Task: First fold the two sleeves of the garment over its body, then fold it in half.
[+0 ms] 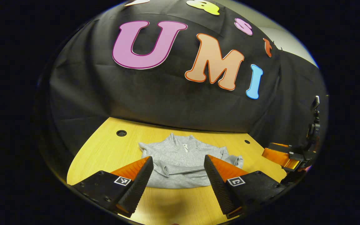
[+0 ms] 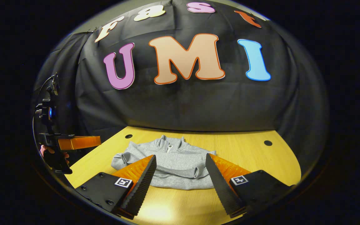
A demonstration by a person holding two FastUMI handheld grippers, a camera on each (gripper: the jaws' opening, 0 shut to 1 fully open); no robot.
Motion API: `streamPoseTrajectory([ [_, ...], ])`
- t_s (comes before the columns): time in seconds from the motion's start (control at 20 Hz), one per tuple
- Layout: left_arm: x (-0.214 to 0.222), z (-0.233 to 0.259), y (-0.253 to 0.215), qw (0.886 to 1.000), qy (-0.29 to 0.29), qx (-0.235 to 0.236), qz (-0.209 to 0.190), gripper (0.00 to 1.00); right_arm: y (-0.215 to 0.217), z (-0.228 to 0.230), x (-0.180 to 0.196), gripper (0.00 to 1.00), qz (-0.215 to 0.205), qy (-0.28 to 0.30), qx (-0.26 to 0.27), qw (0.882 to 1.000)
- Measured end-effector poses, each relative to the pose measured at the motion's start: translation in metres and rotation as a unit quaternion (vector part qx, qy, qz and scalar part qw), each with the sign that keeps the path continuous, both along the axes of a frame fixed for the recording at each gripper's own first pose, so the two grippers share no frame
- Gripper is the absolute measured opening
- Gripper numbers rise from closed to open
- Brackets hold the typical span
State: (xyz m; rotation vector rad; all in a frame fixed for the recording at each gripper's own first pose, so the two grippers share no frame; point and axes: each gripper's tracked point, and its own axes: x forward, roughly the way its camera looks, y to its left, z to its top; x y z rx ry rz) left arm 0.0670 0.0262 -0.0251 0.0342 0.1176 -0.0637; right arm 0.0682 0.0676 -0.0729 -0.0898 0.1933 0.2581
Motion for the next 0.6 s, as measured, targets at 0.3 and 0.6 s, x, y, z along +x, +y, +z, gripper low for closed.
streamPoseTrajectory([
  [0.3,-0.048,-0.016,0.006,0.999,0.014,0.026,0.024,0.95,-0.018,0.009,-0.06,0.99,-0.036,-0.029,0.005,0.999],
  [0.6,-0.082,-0.062,-0.019,0.996,0.072,0.05,0.014,0.95,-0.027,-0.002,-0.097,0.98,-0.023,-0.009,0.014,1.0],
])
